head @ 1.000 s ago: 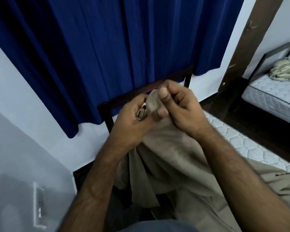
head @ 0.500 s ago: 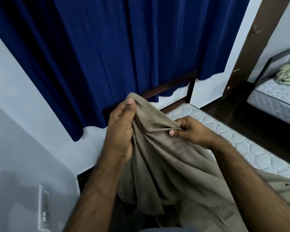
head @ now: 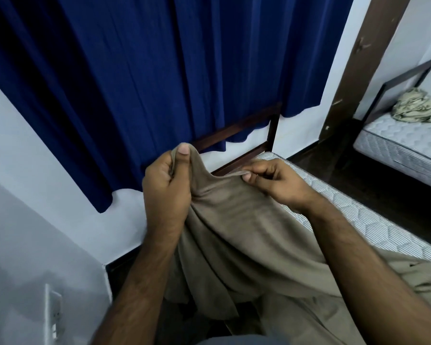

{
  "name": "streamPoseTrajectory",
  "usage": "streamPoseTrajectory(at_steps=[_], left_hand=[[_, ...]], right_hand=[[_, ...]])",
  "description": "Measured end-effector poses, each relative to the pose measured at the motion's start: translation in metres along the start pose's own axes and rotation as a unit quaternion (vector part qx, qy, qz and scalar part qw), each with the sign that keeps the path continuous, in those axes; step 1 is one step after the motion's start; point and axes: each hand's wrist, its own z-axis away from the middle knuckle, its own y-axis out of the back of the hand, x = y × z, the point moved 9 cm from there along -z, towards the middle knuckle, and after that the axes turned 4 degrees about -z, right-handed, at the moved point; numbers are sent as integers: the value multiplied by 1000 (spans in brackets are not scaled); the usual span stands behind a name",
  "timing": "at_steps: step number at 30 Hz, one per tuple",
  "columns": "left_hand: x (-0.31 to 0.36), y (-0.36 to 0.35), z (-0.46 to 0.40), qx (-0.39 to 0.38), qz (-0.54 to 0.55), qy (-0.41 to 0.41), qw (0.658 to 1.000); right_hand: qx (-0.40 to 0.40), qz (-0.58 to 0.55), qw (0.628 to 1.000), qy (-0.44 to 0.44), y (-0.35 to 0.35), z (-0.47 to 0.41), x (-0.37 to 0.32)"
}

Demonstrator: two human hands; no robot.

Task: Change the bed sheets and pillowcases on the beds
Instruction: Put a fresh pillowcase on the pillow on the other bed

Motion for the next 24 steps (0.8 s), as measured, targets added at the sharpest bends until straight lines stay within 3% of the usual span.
streamPoseTrajectory(at_steps=[4,9,11,16,18,21,24], left_hand=[[-11,-12,0,-43,0,23,999],[-9,-58,17,-279,-120,11,953],[-8,-56,19,-272,-134,6,953],[6,-30,8,-124,-180,-61,974],[10,-29,9,-92,-165,-79,979],[7,-35,11,-109,-128,-55,984],[5,-49,15,-180,-135,-32,974]], right_hand=[[108,75,990,53,14,-5,-19],[150,200,959,138,-12,-2,-59],[148,227,953,138,-15,-3,-64],[195,173,961,95,2,-2,-44],[169,183,963,102,-5,-2,-40],[141,224,956,131,-13,-2,-38],[253,242,925,149,6,6,-51]])
